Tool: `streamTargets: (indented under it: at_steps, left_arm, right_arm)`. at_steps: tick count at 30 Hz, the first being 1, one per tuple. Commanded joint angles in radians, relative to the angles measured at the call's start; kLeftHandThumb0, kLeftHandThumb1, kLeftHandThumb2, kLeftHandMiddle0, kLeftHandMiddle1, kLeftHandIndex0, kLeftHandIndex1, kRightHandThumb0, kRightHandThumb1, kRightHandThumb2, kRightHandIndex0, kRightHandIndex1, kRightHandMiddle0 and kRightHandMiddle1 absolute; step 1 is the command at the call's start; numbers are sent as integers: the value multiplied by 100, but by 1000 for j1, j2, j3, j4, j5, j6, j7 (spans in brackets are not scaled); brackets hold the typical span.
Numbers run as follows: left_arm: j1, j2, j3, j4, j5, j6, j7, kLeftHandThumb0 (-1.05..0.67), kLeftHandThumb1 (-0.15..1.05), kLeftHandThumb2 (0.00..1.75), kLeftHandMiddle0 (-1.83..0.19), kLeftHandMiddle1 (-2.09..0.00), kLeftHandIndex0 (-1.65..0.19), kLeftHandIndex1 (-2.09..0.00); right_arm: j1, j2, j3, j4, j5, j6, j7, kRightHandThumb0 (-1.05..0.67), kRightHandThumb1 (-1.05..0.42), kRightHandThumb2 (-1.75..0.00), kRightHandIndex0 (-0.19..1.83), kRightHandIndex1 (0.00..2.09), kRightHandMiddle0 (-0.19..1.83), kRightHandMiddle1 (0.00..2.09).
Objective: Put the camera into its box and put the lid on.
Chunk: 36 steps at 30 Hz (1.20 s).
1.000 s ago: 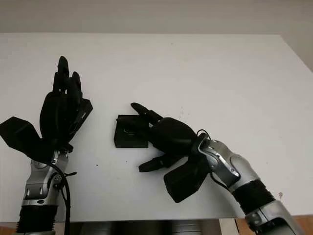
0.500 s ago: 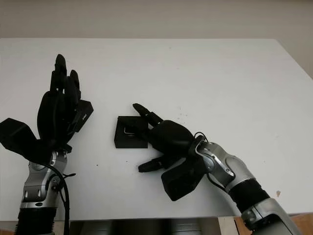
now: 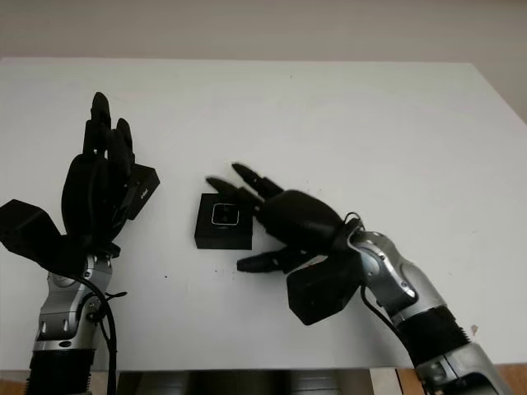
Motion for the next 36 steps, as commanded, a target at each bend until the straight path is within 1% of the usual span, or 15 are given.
streamTargets:
  at_steps: [1, 3, 5, 7, 11, 14, 16, 19, 21, 23, 26, 30, 32, 34, 36]
  left_arm:
    - [2, -2, 1, -19, -4, -5, 2, -72, 105, 60, 19, -3, 18, -1]
    - [3, -5, 5, -25, -8, 2, 8, -72, 105, 59, 19, -3, 18, -2]
    - [1, 1, 9, -26, -14, 8, 6, -73, 105, 57, 19, -4, 18, -2]
    - [-9, 18, 16, -14, -19, 5, -7, -72, 105, 57, 19, -3, 18, -3]
    - [-42, 64, 38, 20, -16, 13, -23, -73, 105, 57, 19, -3, 18, -3]
    - [-71, 104, 56, 55, -17, 8, -43, -74, 105, 54, 19, -3, 17, -3]
    - [-104, 154, 68, 93, 1, -17, -64, -74, 105, 54, 19, -2, 19, -2]
    - [-170, 224, 93, 168, 20, -47, -75, -70, 105, 38, 10, -7, 10, -5]
    - [-197, 253, 101, 205, 26, -61, -79, -65, 105, 35, 6, -8, 7, -7]
    - [-242, 326, 98, 277, 70, -93, -96, -66, 105, 25, -1, -10, 1, -10]
    - [-310, 444, 74, 395, 165, -153, -121, -71, 105, 14, -12, -12, -9, -15]
    - [-389, 570, 27, 511, 228, -198, -222, -78, 100, 6, -14, -8, -9, -15]
    - [-424, 625, -5, 547, 266, -203, -271, -83, 92, 3, -8, -5, -5, -12]
    - [-449, 680, -54, 549, 340, -193, -296, -86, 89, 3, -3, -3, -1, -9]
    - [-480, 725, -101, 565, 402, -222, -326, -89, 87, 3, 1, -3, 2, -7]
  right_arm:
    - [14, 41, -70, -45, 108, 33, -13, -90, -105, -69, -19, 0, -18, 1]
    - [5, 79, -125, -47, 206, 66, -25, -87, -105, -68, -17, 2, -15, 3]
    - [-15, 107, -168, -35, 258, 98, -43, -85, -105, -71, -12, 4, -11, 5]
    - [-34, 133, -203, -34, 313, 161, -47, -85, -105, -71, -8, 7, -7, 7]
    - [-66, 195, -279, -15, 525, 329, 4, -79, -105, -69, -11, 5, -9, 6]
    - [-76, 209, -305, -7, 568, 407, 7, -77, -105, -72, -11, 5, -10, 6]
    - [-77, 218, -318, -3, 581, 450, 0, -77, -105, -70, -11, 5, -10, 6]
    - [-75, 231, -331, -6, 588, 505, -15, -78, -105, -68, -12, 5, -11, 5]
    - [-75, 234, -337, -14, 591, 531, -19, -78, -105, -68, -12, 5, -11, 6]
    - [-82, 238, -352, -16, 605, 561, -22, -77, -105, -69, -11, 5, -10, 6]
    - [-91, 243, -371, -15, 624, 597, -28, -76, -105, -70, -11, 5, -10, 6]
    - [-92, 247, -380, -17, 622, 618, -35, -75, -105, -72, -11, 5, -11, 6]
    - [-90, 247, -381, -16, 620, 621, -34, -74, -105, -73, -11, 5, -11, 6]
    - [-89, 246, -381, -12, 616, 619, -32, -74, -105, -73, -11, 5, -10, 6]
    - [-90, 245, -379, -7, 611, 616, -30, -75, -105, -72, -11, 5, -10, 6]
